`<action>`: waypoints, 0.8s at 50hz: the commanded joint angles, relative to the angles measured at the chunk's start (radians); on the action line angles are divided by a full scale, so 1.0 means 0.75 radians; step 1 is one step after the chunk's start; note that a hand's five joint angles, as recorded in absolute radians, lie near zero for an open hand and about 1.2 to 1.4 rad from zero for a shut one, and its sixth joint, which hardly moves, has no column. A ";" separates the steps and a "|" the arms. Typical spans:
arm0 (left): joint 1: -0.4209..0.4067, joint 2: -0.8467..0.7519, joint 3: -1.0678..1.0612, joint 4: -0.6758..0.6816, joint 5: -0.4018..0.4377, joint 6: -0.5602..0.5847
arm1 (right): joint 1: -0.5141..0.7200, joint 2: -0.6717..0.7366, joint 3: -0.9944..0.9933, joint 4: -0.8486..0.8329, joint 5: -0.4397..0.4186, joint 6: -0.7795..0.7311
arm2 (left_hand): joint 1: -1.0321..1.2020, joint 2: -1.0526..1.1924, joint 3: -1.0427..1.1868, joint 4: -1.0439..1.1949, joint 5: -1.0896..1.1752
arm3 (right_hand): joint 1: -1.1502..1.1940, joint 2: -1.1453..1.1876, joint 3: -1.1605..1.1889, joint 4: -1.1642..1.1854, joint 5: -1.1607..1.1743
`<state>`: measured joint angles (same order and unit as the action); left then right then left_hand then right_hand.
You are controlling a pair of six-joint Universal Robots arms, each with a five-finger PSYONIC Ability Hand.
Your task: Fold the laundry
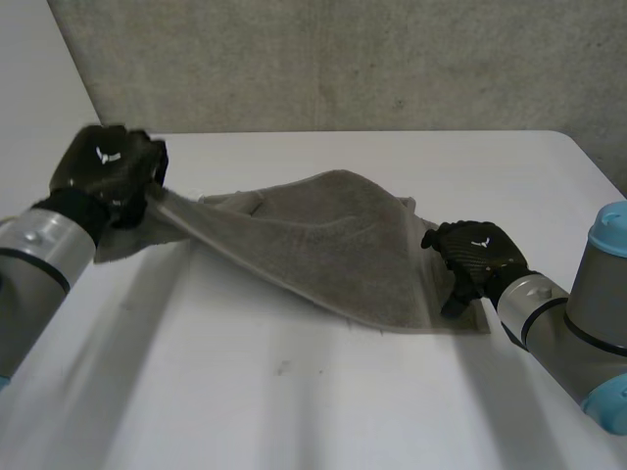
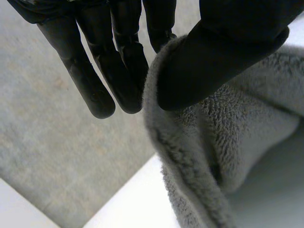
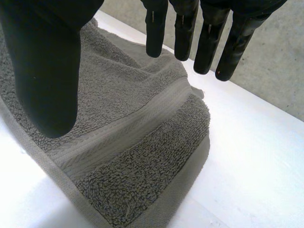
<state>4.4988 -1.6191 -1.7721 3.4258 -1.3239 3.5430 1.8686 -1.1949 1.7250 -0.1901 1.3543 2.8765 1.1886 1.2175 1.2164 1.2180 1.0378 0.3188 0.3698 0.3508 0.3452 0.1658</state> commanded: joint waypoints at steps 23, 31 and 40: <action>-0.247 0.005 0.563 -0.360 -0.118 -0.065 | 0.474 0.194 -0.334 0.069 0.231 0.854 | 0.277 0.238 0.240 0.238 0.245 | -0.132 -0.200 -0.175 -0.167 -0.161; -0.233 0.015 0.561 -0.363 -0.116 -0.122 | 0.466 0.351 -0.373 0.051 0.413 0.814 | 0.277 0.238 0.240 0.238 0.245 | 0.141 0.073 0.098 0.106 0.112; -0.143 0.017 0.538 -0.367 -0.114 -0.138 | 0.182 0.227 -0.257 -0.080 0.510 0.636 | 0.277 0.238 0.240 0.238 0.245 | 1.285 1.217 1.243 1.250 1.257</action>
<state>4.3353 -1.6064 -1.3540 3.1536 -1.4118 3.4452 2.1654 -0.9366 1.4582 -0.1828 1.7048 3.4614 1.1886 1.2175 1.2164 1.2180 1.0378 0.5564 0.6444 0.6416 0.6416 0.4450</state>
